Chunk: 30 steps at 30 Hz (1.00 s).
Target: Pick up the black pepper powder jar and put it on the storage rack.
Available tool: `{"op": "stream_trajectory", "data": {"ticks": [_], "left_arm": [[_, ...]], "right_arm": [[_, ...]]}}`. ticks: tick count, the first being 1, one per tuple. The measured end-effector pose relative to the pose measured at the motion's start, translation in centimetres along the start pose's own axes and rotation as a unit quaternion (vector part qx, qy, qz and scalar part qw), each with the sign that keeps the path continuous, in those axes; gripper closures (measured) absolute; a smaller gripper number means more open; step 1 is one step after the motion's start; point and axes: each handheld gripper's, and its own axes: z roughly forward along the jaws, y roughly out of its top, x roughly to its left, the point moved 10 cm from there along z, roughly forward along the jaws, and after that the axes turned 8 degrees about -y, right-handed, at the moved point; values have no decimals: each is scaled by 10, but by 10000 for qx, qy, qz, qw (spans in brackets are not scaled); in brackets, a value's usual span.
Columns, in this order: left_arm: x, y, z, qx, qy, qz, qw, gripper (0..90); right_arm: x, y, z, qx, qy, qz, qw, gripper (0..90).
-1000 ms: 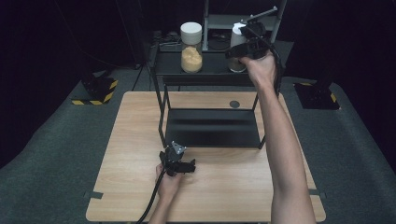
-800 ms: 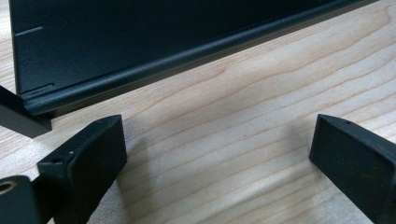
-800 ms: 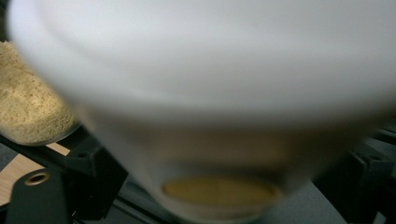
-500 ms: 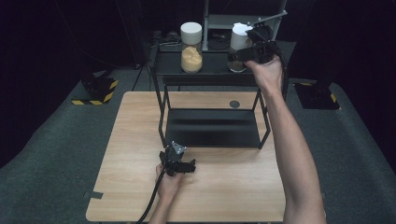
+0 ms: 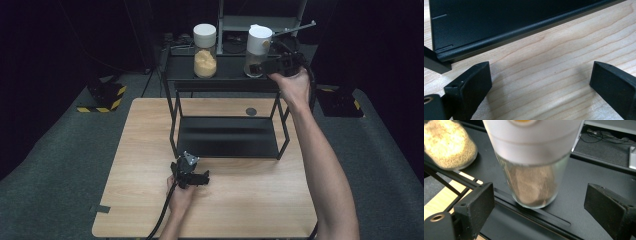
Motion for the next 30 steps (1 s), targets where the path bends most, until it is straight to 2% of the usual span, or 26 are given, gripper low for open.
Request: {"op": "stream_trajectory", "data": {"ticks": [23, 30], "left_arm": [[0, 0, 0, 3, 10, 7, 10000, 37], [0, 0, 0, 9, 9, 9, 10000, 37]], "right_arm": [[-10, -26, -13, -204, 118, -71, 9997, 79], [-11, -34, -17, -384, 152, -77, 9991, 72]]}}
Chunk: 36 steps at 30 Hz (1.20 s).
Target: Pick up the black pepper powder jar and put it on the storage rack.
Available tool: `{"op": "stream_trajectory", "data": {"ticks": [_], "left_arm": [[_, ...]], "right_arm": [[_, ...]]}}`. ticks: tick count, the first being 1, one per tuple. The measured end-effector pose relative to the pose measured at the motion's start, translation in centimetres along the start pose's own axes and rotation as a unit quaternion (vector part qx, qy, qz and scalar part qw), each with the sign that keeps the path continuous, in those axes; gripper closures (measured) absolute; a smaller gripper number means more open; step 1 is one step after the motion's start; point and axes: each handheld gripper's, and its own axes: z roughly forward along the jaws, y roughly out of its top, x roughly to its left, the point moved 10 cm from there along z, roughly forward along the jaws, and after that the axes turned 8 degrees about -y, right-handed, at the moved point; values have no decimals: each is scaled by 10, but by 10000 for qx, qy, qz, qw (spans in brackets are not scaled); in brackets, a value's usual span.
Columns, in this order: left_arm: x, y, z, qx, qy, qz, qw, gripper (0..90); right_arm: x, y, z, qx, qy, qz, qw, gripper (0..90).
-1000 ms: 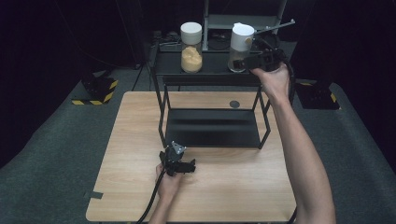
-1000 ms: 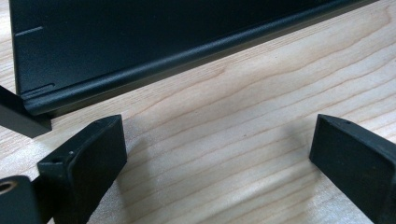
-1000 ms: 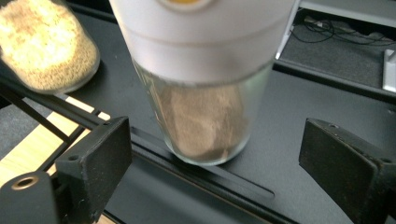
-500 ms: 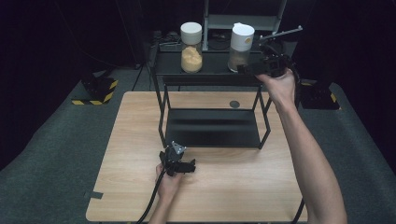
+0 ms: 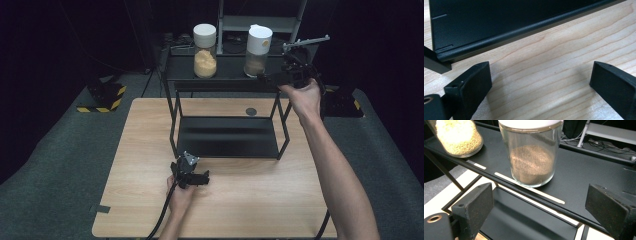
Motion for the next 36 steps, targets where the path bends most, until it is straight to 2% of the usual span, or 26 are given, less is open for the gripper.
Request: {"op": "stream_trajectory", "data": {"ticks": [16, 25, 36], "left_arm": [[0, 0, 0, -8, -1, -1, 10000, 37], [0, 0, 0, -9, -2, -2, 10000, 37], [0, 0, 0, -15, -3, -2, 10000, 37]], "right_arm": [[-9, -24, -4, -38, 10, 116, 9999, 75], [-11, -34, -6, -19, -47, 96, 9999, 78], [-11, -48, -6, 22, 26, 63, 10000, 82]]}}
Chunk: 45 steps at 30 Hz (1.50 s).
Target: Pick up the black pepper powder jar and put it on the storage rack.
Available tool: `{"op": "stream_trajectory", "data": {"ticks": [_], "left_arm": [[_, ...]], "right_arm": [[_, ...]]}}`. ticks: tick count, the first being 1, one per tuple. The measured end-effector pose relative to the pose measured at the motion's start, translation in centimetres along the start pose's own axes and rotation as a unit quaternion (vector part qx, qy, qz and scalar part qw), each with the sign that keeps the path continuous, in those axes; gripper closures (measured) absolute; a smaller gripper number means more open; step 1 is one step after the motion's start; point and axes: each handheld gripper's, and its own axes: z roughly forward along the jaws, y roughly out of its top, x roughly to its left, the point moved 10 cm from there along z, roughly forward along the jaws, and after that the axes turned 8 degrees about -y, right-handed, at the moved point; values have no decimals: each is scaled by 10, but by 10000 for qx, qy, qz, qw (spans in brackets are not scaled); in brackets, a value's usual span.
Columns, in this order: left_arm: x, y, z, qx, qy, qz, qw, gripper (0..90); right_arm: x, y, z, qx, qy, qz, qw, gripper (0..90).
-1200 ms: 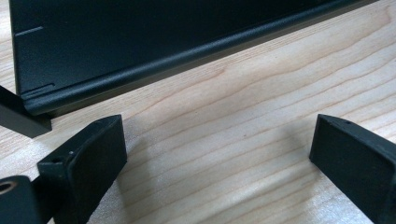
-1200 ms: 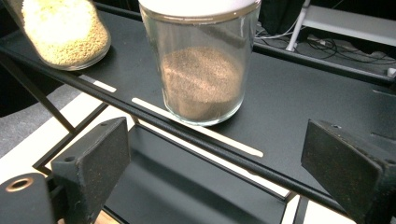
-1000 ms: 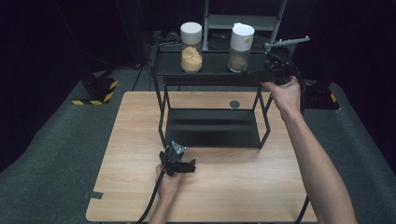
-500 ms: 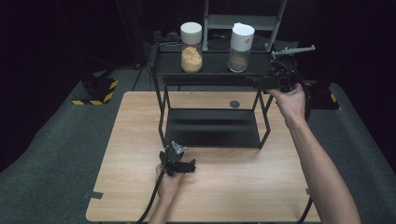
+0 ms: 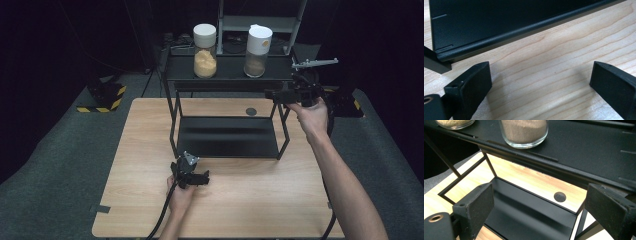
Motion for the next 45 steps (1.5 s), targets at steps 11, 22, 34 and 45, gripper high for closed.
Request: {"op": "stream_trajectory", "data": {"ticks": [11, 22, 34, 45], "left_arm": [[0, 0, 0, 1, 2, 0, 10000, 37], [0, 0, 0, 0, 2, 0, 10000, 37], [0, 0, 0, -1, 11, 0, 10000, 37], [0, 0, 0, -4, -2, -12, 10000, 37]], "right_arm": [[1, -13, 2, 43, -8, -26, 10000, 89], [-3, -25, 6, 128, 5, 15, 9999, 93], [-5, -36, 10, 181, 9, 61, 9998, 93], [-6, -46, 16, 283, 21, 97, 9996, 94]]}}
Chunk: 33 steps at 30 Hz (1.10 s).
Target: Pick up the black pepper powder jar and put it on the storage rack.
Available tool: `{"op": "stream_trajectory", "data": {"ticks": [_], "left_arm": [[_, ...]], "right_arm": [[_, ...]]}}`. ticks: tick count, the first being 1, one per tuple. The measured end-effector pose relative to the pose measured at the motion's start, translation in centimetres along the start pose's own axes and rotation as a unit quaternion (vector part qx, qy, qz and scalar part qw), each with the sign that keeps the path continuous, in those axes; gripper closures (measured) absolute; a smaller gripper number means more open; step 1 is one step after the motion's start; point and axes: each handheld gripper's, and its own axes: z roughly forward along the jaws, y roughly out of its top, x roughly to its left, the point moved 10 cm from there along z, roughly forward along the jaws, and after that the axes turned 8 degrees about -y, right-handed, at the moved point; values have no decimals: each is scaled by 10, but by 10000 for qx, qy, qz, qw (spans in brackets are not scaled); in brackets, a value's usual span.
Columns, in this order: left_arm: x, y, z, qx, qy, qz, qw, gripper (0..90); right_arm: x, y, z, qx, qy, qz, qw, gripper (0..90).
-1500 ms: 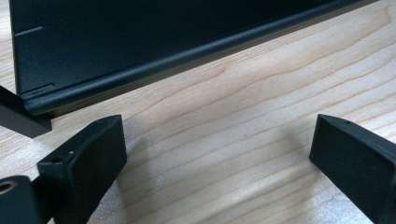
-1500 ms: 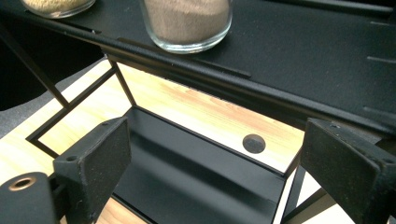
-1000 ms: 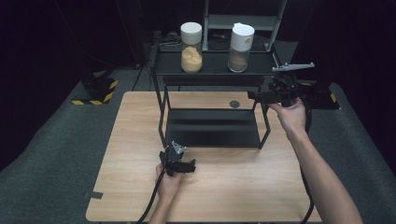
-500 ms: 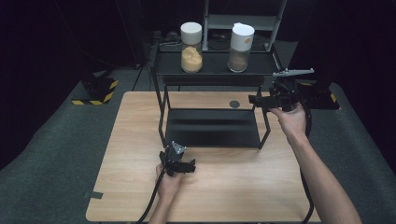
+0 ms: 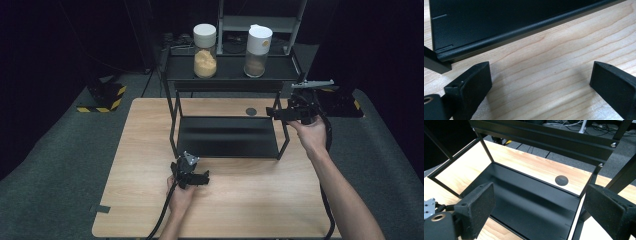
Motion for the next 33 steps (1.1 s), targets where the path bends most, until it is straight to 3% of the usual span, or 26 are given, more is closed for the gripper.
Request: {"op": "stream_trajectory", "data": {"ticks": [33], "left_arm": [[0, 0, 0, 4, -1, 4, 10000, 37]], "right_arm": [[7, -32, 30, 366, 77, -9, 9993, 94]]}}
